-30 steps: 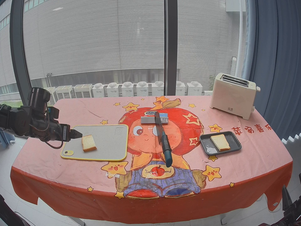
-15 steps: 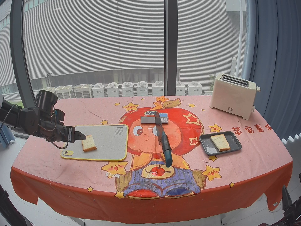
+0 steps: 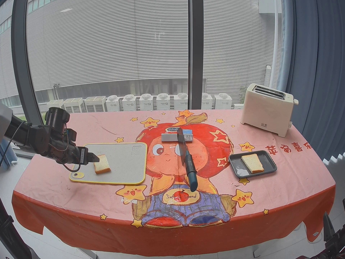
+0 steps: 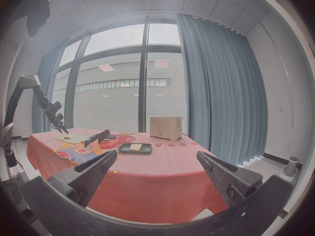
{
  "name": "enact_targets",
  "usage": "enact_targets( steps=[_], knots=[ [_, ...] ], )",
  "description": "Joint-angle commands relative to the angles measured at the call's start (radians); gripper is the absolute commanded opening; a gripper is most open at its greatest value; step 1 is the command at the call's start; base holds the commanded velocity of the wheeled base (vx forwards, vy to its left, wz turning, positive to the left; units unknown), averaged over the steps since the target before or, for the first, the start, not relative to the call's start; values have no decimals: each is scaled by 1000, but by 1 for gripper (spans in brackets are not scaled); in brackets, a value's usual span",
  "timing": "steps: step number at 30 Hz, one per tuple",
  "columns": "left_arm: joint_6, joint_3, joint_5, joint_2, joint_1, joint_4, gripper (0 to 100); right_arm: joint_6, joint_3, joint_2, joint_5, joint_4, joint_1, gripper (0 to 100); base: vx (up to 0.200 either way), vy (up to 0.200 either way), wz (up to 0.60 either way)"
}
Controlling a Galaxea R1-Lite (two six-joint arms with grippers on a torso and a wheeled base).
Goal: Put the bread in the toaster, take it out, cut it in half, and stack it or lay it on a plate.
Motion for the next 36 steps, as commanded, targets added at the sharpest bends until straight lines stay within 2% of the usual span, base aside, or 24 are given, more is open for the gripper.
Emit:
enact_targets(
  steps=[1, 12, 28, 36],
  knots=[
    [0, -10, 3, 24, 6, 0, 100, 0, 18, -15, 1, 0, 0, 100, 0, 0, 0],
    [1, -25, 9, 39, 27, 0, 100, 0, 18, -15, 1, 0, 0, 100, 0, 0, 0],
    [0, -48, 70, 70, 26, 0, 100, 0, 18, -15, 1, 0, 0, 100, 0, 0, 0],
    [0, -50, 72, 75, 22, 0, 100, 0, 18, -15, 1, 0, 0, 100, 0, 0, 0]
  ],
)
